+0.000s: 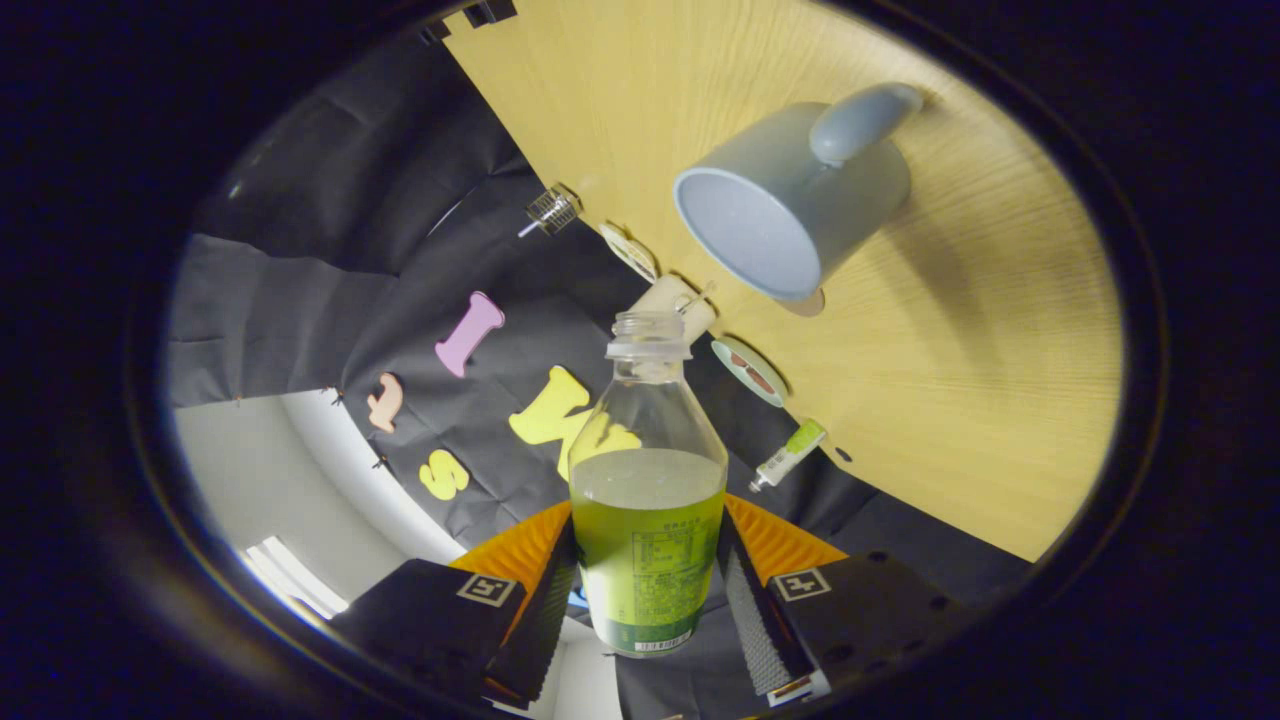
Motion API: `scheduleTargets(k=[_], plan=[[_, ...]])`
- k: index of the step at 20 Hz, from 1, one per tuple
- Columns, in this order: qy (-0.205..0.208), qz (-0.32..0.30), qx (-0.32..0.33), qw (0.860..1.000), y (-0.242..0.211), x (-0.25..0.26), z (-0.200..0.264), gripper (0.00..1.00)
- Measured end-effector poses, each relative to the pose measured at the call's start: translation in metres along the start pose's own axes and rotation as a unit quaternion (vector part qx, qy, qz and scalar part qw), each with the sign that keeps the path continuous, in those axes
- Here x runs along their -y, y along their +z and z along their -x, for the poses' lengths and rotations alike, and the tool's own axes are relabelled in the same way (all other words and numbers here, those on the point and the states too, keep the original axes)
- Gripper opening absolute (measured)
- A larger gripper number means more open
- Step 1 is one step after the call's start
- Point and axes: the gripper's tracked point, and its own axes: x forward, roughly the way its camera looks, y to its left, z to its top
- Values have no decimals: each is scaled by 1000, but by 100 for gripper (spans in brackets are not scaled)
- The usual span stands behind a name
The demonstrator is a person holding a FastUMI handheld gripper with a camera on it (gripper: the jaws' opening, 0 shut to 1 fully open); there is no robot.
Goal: Take the bottle from table, then pour the juice into the cup, finally place the bottle on the coaster
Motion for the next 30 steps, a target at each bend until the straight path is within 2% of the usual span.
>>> scheduleTargets(k=[13, 20, 22, 25, 28, 30], plan=[[3, -33, 6, 999, 2, -4, 1, 78], [10, 3, 7, 1000, -10, -5, -10, 78], [1, 53, 0, 999, -20, -1, -14, 78], [-33, 147, -14, 989, -33, 8, -9, 78], [-43, 231, -34, 971, -48, 2, -9, 78], [-59, 300, -34, 951, -50, 1, -18, 78]])
